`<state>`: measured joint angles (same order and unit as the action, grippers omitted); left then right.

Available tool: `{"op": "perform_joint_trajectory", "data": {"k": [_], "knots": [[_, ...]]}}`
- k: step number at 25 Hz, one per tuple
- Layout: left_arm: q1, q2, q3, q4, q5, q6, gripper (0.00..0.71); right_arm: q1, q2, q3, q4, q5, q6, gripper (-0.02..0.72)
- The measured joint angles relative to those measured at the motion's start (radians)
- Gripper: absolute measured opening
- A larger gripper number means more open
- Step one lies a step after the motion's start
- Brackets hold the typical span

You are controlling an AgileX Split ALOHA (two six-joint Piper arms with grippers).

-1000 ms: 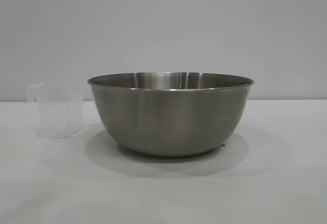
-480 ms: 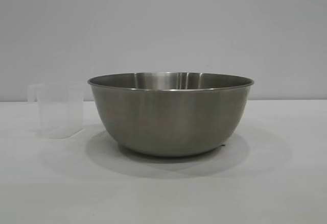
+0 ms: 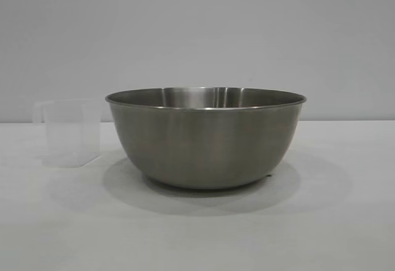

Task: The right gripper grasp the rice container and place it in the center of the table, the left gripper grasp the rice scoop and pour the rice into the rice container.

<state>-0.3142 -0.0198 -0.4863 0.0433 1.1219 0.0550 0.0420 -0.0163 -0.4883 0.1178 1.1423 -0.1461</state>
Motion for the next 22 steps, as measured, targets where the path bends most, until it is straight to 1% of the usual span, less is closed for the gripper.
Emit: {"op": "perform_joint_trajectory", "data": {"k": [12,13,14,16,19,22], "knots": [[0.000,0.000,0.002,0.000,0.000,0.000,0.402,0.000,0.000,0.000,0.000,0.000,0.000,0.459],[0.006,0.000,0.002,0.000,0.000,0.000,0.402,0.000,0.000,0.000,0.000,0.000,0.000,0.459],[0.022,0.000,0.002,0.000,0.000,0.000,0.402,0.000,0.000,0.000,0.000,0.000,0.000,0.459],[0.073,0.000,0.002,0.000,0.000,0.000,0.402,0.000,0.000,0.000,0.000,0.000,0.000,0.459],[0.185,0.000,0.002,0.000,0.000,0.000,0.402,0.000,0.000,0.000,0.000,0.000,0.000,0.459],[0.313,0.000,0.002,0.000,0.000,0.000,0.402,0.000,0.000,0.000,0.000,0.000,0.000,0.459]]}}
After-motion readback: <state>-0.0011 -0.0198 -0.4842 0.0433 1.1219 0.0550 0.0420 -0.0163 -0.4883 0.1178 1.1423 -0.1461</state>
